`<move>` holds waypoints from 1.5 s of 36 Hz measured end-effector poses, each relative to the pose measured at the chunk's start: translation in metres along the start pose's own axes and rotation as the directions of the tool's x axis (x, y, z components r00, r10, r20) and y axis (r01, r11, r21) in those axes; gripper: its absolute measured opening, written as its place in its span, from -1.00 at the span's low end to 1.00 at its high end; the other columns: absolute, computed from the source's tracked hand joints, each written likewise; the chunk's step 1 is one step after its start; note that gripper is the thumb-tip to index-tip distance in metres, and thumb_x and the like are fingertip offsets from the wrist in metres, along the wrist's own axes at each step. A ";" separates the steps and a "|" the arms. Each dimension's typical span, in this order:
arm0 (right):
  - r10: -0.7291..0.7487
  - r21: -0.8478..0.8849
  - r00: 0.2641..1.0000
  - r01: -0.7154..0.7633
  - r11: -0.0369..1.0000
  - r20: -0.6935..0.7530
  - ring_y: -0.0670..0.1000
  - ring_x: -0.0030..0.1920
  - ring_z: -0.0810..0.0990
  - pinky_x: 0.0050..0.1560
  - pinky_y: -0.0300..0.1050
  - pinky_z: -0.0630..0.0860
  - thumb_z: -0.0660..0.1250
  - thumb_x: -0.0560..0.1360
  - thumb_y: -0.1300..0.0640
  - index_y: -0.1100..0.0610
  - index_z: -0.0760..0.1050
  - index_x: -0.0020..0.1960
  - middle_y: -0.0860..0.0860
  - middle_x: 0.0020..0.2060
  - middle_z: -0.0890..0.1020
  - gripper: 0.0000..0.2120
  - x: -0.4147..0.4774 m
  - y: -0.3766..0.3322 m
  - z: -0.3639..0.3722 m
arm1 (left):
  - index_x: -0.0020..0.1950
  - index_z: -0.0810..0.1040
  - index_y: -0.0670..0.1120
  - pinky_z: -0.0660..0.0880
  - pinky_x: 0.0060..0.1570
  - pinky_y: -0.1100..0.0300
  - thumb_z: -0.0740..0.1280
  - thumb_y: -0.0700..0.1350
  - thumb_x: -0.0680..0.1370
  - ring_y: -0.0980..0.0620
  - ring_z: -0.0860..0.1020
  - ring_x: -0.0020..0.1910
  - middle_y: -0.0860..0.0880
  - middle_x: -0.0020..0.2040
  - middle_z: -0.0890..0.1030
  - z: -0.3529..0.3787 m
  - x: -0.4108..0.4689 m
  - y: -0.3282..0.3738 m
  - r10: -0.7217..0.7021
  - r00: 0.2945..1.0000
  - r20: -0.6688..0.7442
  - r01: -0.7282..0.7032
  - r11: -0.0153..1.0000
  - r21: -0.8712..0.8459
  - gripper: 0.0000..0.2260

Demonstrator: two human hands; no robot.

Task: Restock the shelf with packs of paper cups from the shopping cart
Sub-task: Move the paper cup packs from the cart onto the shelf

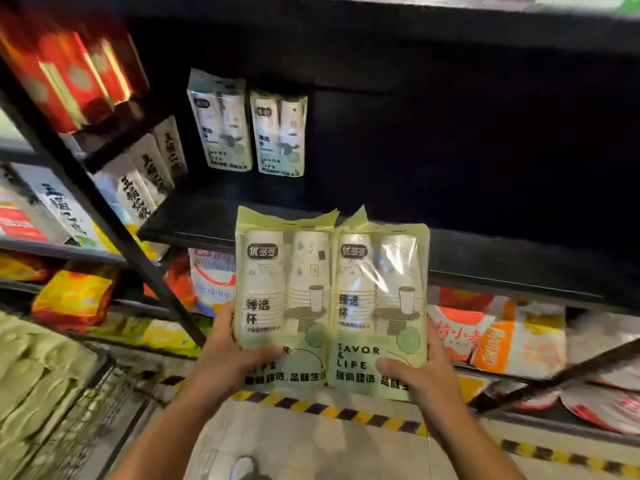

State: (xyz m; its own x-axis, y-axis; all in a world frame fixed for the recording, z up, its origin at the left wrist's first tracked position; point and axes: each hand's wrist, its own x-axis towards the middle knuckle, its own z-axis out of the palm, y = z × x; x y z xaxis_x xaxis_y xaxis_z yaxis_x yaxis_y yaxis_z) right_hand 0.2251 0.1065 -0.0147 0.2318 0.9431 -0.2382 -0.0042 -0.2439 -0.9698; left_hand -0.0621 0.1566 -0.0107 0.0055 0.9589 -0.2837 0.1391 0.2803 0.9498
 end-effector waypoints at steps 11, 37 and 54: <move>-0.031 -0.049 0.996 0.027 0.998 -0.085 -0.01 0.09 0.69 0.07 0.10 0.63 0.66 0.16 0.05 -0.17 0.48 0.29 -0.06 0.09 0.70 -0.26 0.065 -0.002 -0.041 | 0.28 0.44 0.04 0.65 0.02 -0.17 0.66 -0.05 0.09 -0.11 0.70 0.07 -0.09 0.12 0.70 0.048 0.086 0.025 0.023 0.990 0.140 -0.023 1.000 -0.004 -0.20; -0.250 -0.391 0.960 0.183 0.902 -0.127 -0.25 0.15 0.60 0.19 -0.13 0.56 0.70 0.23 0.18 -0.20 0.28 0.25 -0.18 0.18 0.60 -0.19 0.287 -0.026 -0.058 | 0.12 0.32 -0.01 0.54 -0.01 0.23 0.67 -0.27 0.27 0.24 0.56 -0.02 0.11 0.02 0.58 0.111 0.317 0.059 0.229 0.967 0.108 -0.249 0.935 0.251 -0.35; -0.228 -0.597 0.974 0.189 0.780 0.011 0.06 0.19 0.61 0.00 -0.57 0.34 0.48 0.43 -0.12 -0.38 0.53 0.13 -0.55 -0.07 0.54 -0.69 0.382 -0.022 -0.076 | 0.28 0.47 0.17 0.50 0.00 0.49 0.57 0.01 0.35 0.39 0.59 0.08 0.34 0.10 0.65 0.147 0.401 0.060 0.511 0.859 0.019 -0.490 0.813 0.315 -0.45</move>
State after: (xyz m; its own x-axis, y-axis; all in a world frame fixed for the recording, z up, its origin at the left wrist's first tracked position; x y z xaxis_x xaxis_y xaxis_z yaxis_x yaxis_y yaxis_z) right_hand 0.3877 0.4544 -0.0805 0.2157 0.9764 -0.0119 0.6208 -0.1466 -0.7701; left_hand 0.0939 0.5509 -0.0868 0.0951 0.9664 0.2387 0.4226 -0.2563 0.8693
